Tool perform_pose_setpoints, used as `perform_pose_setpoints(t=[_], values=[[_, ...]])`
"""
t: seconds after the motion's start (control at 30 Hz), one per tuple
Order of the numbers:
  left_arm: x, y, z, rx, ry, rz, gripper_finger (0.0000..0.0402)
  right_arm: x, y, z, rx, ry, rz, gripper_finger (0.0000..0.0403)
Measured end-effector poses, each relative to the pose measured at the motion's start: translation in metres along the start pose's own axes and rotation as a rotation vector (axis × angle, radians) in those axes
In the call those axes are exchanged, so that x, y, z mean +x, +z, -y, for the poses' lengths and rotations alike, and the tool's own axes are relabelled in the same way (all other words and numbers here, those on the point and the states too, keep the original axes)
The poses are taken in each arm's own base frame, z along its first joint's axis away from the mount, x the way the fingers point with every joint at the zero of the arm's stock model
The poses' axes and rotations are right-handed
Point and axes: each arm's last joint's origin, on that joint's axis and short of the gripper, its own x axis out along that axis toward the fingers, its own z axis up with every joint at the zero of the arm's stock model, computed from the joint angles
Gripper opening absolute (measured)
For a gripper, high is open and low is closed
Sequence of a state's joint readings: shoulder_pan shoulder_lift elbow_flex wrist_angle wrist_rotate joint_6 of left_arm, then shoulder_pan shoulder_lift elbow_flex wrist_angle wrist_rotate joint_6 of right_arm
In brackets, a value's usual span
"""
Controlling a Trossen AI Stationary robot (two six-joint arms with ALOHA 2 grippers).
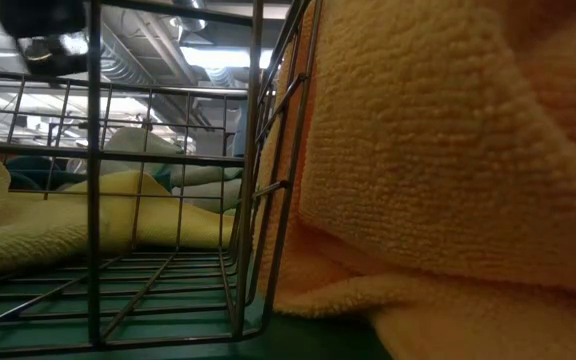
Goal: Sort microfiber towel by color & place in baskets
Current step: Put the yellow microfiber cloth into the gold wire basket
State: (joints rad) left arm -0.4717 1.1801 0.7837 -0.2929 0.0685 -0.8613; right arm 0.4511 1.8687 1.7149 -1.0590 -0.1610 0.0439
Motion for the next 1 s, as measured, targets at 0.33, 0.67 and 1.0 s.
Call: perform_pose_setpoints(t=[0.33, 0.67, 1.0], values=[[-0.005, 0.024, 0.013, 0.414, 0.125, 0.423, 0.0133, -0.065, 0.015, 0.000, -0.024, -0.112, 0.070, 0.0010], [-0.015, 0.040, 0.028, 0.626, 0.124, 0.667, 0.0133, -0.144, 0.019, 0.010, -0.026, -0.315, 0.226, 0.0005], [-0.020, 0.055, 0.021, 0.620, 0.161, 0.744, 0.0133, -0.175, 0.021, 0.029, 0.010, -0.354, 0.353, 0.0002]])
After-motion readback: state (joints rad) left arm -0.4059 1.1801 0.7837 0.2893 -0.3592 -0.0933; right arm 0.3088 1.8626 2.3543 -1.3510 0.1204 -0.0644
